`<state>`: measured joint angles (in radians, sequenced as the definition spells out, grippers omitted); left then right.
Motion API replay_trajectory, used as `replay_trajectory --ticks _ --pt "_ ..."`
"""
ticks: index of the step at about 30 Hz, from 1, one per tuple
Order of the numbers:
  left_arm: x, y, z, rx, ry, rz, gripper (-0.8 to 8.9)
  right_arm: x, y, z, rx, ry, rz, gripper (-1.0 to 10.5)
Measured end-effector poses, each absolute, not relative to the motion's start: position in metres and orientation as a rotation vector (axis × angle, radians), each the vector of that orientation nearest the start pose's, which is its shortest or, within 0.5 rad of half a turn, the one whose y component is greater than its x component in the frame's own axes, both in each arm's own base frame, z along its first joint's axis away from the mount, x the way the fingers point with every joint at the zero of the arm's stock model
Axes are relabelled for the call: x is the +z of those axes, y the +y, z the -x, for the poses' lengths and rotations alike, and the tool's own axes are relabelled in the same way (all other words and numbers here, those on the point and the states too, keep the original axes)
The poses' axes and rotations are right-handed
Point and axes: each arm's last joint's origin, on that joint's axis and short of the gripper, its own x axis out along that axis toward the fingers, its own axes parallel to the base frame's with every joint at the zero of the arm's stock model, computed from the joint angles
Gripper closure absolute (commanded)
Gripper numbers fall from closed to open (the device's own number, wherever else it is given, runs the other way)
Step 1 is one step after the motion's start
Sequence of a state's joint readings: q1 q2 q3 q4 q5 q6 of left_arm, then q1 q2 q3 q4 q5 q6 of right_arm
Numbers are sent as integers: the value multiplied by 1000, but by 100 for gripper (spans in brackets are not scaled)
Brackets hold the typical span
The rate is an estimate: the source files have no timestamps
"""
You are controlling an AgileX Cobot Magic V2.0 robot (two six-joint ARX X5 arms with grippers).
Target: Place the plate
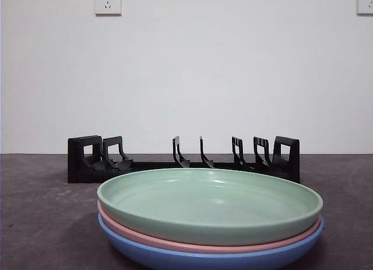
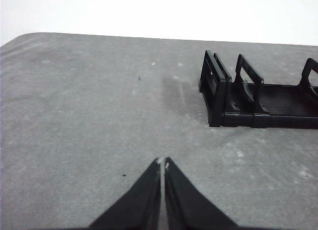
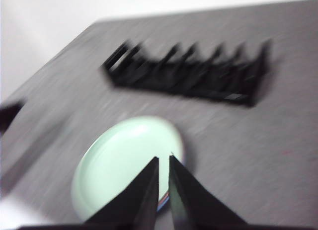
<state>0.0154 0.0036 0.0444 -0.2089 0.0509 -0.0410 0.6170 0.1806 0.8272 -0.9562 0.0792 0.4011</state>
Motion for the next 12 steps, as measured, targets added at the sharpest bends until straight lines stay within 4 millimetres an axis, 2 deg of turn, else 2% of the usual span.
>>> replay_trajectory --ticks 5,12 --pt "158 0 -94 -31 169 46 803 312 7 -26 230 265 -266 914" --pt "158 0 -94 -31 169 46 803 275 6 -66 96 53 -218 914"
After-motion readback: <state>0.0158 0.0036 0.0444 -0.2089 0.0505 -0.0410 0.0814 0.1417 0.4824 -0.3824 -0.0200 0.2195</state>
